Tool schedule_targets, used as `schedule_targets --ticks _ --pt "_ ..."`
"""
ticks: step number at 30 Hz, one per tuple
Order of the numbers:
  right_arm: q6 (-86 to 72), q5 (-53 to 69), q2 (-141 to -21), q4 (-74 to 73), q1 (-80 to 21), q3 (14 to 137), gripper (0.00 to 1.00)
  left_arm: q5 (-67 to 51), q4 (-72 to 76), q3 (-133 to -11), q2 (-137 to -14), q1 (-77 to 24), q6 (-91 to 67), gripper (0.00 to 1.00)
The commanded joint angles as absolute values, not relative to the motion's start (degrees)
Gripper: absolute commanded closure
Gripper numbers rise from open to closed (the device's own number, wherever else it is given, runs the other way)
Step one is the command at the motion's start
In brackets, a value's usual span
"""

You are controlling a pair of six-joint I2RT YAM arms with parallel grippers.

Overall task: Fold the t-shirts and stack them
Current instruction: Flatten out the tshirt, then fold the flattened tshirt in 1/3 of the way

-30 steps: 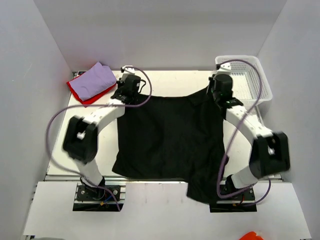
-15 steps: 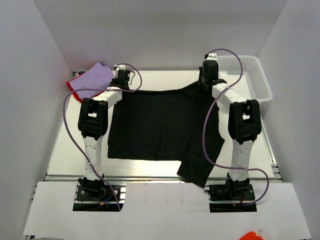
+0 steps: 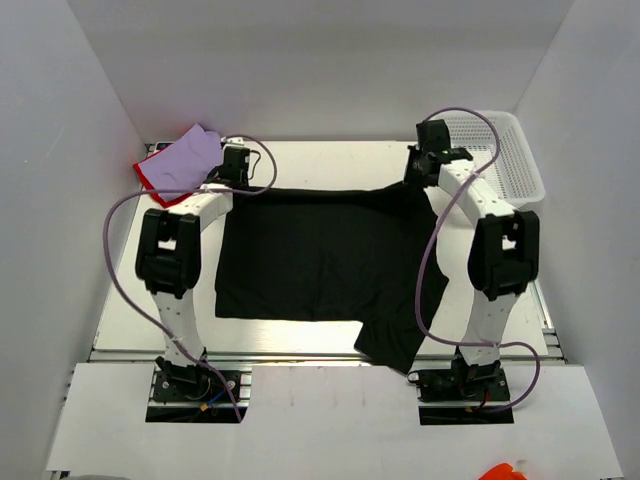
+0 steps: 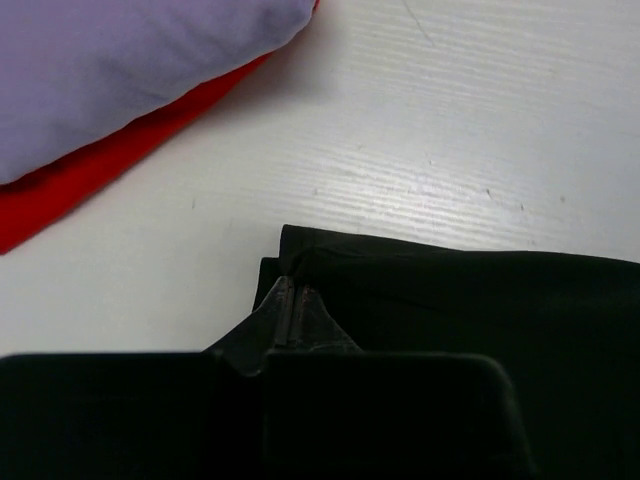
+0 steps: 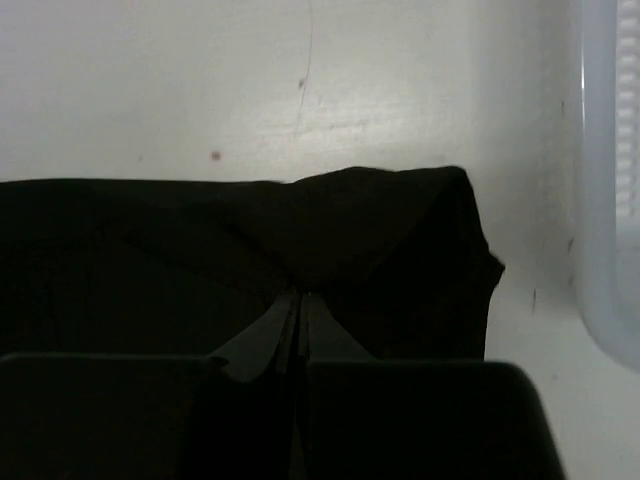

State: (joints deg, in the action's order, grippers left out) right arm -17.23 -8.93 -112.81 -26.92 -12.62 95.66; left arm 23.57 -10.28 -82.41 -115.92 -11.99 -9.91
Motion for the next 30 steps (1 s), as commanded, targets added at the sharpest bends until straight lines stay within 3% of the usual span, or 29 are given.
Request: schedule_targets --ticks 1,11,21,23,24,25,28,30 --pt "-20.6 -3.4 -105.9 -35.7 -12.0 94.1 1.00 22.3 -11.5 -79.5 -107.1 -11.7 -9.7 1.00" --pt "-22.2 4.6 -93.3 -44.6 -11.1 83.2 1.00 21.7 -18.3 -67.9 -95.6 -12.3 -13.2 1.00" --pt "-27.2 4.3 -88.3 -37.0 -11.0 62.3 1.00 16.7 -23.4 -57.3 -93.5 -12.0 -20.2 1.00" --pt "-27.5 1.7 -88.7 -36.6 -11.0 61.5 0.90 18.8 -25.8 -57.3 -93.5 -12.0 -21.3 0.69" --pt "-27.7 -3.0 -88.9 -36.5 -10.7 61.7 0.82 19.6 -26.5 -57.3 -93.5 -12.0 -21.3 0.47" --pt "-27.9 -4.1 -89.4 -36.9 -11.0 62.2 0.70 20.2 -28.2 -58.0 -93.5 -12.0 -21.9 0.18" --pt "-26.9 -6.3 -89.6 -37.4 -11.1 63.9 0.38 20.7 -29.3 -60.6 -91.7 -12.0 -21.9 0.00" --pt "-25.8 -6.9 -88.9 -36.7 -11.1 64.8 0.36 20.7 -28.7 -61.9 -90.6 -12.6 -21.9 0.00"
